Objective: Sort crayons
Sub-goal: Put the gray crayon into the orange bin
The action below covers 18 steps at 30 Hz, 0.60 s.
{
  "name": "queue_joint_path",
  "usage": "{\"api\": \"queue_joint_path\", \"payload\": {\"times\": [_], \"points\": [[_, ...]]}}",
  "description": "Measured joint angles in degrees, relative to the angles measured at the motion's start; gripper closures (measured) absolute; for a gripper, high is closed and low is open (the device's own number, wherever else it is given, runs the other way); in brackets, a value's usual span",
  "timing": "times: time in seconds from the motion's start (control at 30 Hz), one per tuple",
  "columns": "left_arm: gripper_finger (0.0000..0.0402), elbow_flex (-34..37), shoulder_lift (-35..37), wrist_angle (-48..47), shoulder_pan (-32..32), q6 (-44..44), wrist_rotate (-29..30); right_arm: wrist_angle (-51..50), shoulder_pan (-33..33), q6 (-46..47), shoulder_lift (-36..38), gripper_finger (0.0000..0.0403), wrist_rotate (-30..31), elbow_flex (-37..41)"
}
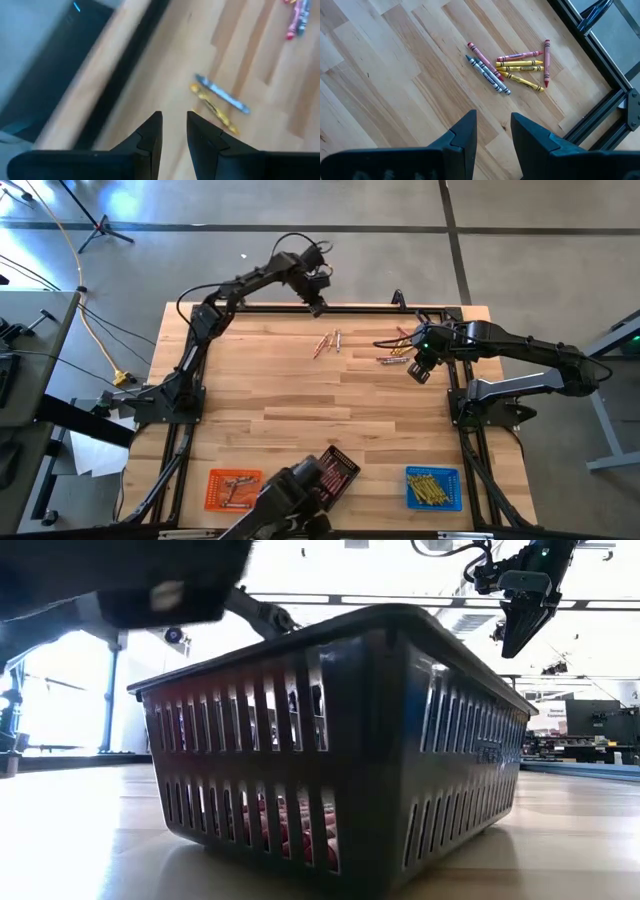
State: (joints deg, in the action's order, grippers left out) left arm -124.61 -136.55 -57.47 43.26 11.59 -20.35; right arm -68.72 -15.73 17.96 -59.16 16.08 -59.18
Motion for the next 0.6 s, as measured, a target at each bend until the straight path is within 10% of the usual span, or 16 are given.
{"api": "queue_joint_path", "payload": {"times": [0.6], "points": [[0.0328,7.69,-0.09,-9.22,-4.44,5.47,-1.64,0.0,0.0,0.01,-0.01,0.0298,-0.01,0.0]]}}
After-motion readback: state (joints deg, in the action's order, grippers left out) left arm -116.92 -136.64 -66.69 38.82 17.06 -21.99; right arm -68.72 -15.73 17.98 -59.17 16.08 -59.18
